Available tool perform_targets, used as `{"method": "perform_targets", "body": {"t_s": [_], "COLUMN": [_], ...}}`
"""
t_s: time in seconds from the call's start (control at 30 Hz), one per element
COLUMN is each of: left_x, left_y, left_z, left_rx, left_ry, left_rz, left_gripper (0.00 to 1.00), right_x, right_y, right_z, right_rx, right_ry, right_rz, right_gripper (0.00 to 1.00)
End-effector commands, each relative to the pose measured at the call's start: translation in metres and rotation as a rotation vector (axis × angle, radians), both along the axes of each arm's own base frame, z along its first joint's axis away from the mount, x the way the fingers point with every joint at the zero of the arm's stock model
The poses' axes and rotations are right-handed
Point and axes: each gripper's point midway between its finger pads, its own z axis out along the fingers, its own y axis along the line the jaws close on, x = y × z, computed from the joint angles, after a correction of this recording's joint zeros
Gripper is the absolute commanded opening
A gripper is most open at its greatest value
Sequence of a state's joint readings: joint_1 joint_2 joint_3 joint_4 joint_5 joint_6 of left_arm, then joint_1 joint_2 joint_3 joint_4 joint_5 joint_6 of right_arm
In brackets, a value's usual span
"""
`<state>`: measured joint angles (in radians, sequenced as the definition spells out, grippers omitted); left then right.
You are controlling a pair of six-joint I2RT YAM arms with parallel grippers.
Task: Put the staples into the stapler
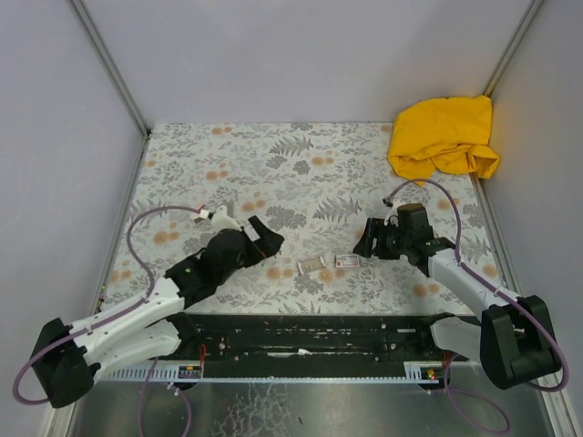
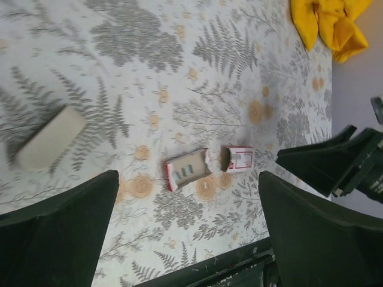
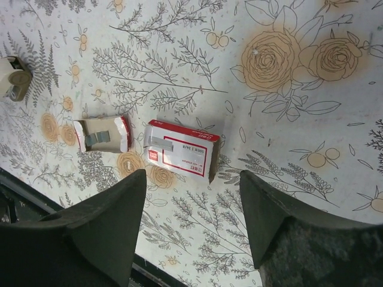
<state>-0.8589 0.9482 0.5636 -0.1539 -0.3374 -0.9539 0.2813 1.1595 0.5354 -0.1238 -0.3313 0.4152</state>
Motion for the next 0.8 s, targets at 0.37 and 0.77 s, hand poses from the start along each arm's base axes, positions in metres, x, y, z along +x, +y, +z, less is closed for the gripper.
{"method": "perform_targets", "body": {"t_s": [0.37, 0.77], "left_x": [-0.013, 0.014], "left_y": [0.044, 0.062], "left_z": [-0.061, -0.077], "left_rx": [-0.157, -0.067], "left_ry": [0.217, 0.217], "left_rz": [0.051, 0.109], "left_gripper": [1.0, 0.85], "right_x": [-0.004, -0.007], "right_y": [0.008, 0.005], "right_z": [0.007, 0.009], "right_rx": [0.045, 0.037], "right_ry": [-0.014, -0.016], "right_rz": [0.029, 0.022], "right_gripper": [0.72, 0.73]}}
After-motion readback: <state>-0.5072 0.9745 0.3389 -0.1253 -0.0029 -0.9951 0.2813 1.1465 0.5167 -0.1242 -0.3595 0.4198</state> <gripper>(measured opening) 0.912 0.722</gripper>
